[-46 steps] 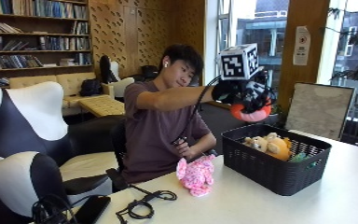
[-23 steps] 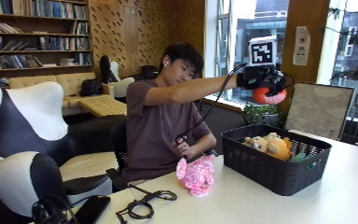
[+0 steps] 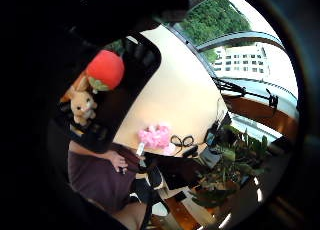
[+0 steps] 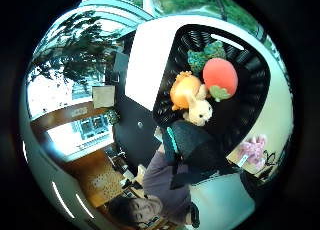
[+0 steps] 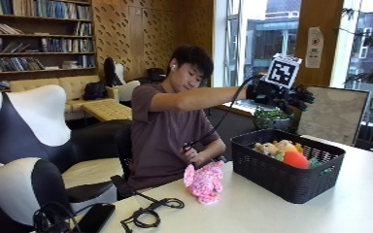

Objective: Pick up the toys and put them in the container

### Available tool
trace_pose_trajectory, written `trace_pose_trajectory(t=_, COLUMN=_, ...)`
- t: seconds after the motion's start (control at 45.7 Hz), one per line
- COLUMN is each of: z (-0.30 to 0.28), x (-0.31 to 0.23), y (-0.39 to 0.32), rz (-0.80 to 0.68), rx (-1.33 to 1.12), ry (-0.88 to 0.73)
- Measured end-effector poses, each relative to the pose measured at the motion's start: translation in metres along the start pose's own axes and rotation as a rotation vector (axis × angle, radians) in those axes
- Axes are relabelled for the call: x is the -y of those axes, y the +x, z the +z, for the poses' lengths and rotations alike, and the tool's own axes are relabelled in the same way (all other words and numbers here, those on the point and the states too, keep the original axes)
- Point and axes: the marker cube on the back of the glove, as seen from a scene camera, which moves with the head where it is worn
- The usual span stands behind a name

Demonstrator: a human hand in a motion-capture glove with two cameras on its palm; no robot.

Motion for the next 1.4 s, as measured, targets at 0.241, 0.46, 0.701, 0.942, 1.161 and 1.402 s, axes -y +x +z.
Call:
trace_pose_trajectory(t=0.241, z=-0.033, x=-0.063, y=0.065, rz=0.210, rx=0.142, ry=0.063)
trace_pose_trajectory(t=0.46, z=-0.040, x=-0.126, y=0.131, rz=0.263, rx=0.141, ry=0.201)
trace_pose_trajectory(t=0.701, z=0.007, x=-0.171, y=0.162, rz=0.222, rx=0.163, ry=0.170)
trace_pose_trajectory(t=0.942, z=0.145, x=-0.180, y=0.164, rz=0.165, rx=0.127, ry=-0.018)
trace_pose_trajectory(t=1.161, z=0.266, x=-0.169, y=0.142, rz=0.062, rx=0.157, ry=-0.204)
trace_pose_trajectory(t=1.402, z=0.318, x=-0.151, y=0.127, rz=0.090, rx=0.122, ry=0.212)
